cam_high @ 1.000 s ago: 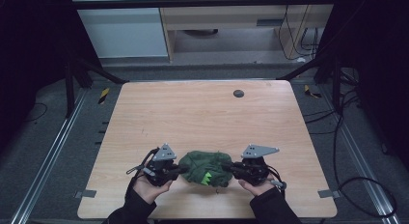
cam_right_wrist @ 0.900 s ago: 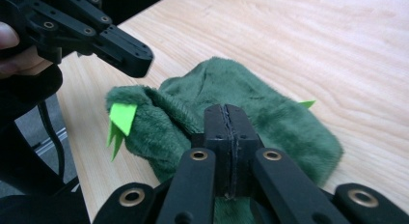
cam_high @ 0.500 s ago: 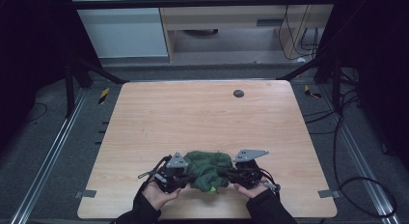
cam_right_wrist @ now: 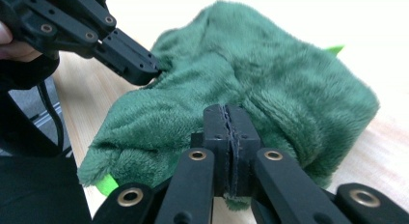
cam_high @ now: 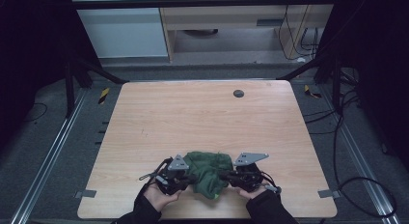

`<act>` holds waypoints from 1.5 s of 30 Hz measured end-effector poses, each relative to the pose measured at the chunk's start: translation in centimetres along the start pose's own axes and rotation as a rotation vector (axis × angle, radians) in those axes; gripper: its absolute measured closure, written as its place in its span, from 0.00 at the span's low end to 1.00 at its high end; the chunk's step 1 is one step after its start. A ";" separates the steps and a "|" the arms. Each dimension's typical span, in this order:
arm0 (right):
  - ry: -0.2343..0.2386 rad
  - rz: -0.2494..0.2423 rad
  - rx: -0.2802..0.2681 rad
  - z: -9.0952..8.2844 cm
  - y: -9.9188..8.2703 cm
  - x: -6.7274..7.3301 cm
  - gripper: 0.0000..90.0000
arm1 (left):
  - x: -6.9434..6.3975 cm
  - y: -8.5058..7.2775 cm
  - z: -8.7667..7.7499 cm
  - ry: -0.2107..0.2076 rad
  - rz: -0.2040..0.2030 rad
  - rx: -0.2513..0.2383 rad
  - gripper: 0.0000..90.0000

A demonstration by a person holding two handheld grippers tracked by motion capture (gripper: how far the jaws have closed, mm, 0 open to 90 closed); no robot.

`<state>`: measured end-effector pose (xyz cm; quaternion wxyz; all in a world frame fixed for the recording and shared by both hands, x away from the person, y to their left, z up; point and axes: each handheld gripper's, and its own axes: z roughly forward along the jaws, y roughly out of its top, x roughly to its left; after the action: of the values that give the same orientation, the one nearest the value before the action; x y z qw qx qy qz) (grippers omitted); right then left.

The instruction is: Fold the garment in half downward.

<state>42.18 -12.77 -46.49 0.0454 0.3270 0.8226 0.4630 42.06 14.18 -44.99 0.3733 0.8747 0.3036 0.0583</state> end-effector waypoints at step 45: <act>-0.446 0.198 -0.116 -5.9 -2.1 -8.7 0.33 | 12.2 -5.3 -5.9 0.408 -0.231 -0.052 0.31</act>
<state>45.75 -22.89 -46.76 0.1991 0.4969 0.7282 0.4280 47.37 27.70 -45.93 0.3310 0.7943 0.4690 0.1986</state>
